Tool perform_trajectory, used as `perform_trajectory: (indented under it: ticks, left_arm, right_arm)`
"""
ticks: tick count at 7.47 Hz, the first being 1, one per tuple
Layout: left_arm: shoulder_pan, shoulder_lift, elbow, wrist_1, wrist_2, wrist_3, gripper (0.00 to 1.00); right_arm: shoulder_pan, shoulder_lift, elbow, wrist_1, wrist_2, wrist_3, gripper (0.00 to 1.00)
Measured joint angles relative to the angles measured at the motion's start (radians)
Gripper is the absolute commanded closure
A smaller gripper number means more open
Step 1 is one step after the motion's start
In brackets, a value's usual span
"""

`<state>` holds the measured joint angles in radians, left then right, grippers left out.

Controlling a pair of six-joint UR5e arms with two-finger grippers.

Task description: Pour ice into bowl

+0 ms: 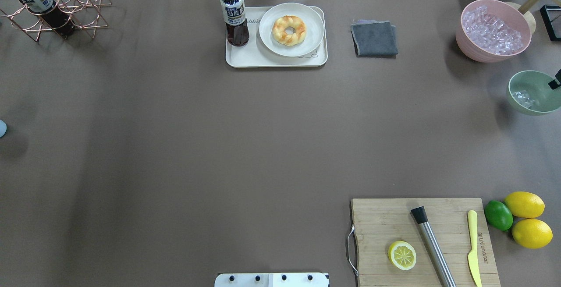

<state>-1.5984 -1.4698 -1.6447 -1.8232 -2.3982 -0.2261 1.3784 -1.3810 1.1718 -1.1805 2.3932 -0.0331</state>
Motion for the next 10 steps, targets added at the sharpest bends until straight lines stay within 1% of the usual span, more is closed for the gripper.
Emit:
perform_trajectory:
  ticks: [1, 2, 3, 5, 6, 7, 9, 10]
  left_arm:
    - [0.001, 0.001, 0.002, 0.000, -0.001, 0.001, 0.03]
    - [0.001, 0.001, 0.004, -0.001, -0.001, 0.001, 0.03]
    - [0.001, 0.002, 0.004, 0.000, -0.001, 0.000, 0.03]
    - [0.001, 0.002, 0.005, 0.001, -0.001, -0.001, 0.03]
    - [0.002, 0.002, 0.005, 0.001, -0.001, -0.001, 0.03]
    - [0.002, 0.002, 0.005, 0.001, -0.001, -0.001, 0.03]
    - [0.002, -0.002, 0.005, 0.000, -0.001, -0.001, 0.03]
    - [0.002, -0.005, 0.006, 0.001, 0.000, -0.002, 0.03]
  right_arm:
    - [-0.005, -0.006, -0.003, 0.013, -0.002, 0.009, 0.60]
    - [-0.012, -0.008, -0.003, 0.018, -0.008, 0.025, 0.35]
    - [-0.018, -0.006, -0.001, 0.019, -0.019, 0.045, 0.22]
    - [-0.021, 0.003, 0.009, 0.017, -0.035, 0.068, 0.13]
    - [-0.014, 0.007, 0.017, 0.011, -0.039, 0.072, 0.09]
    - [0.009, 0.022, 0.034, -0.014, -0.044, 0.073, 0.09]
    - [0.078, 0.047, 0.152, -0.184, -0.056, 0.072, 0.08]
    - [0.107, 0.043, 0.207, -0.237, -0.058, 0.075, 0.07]
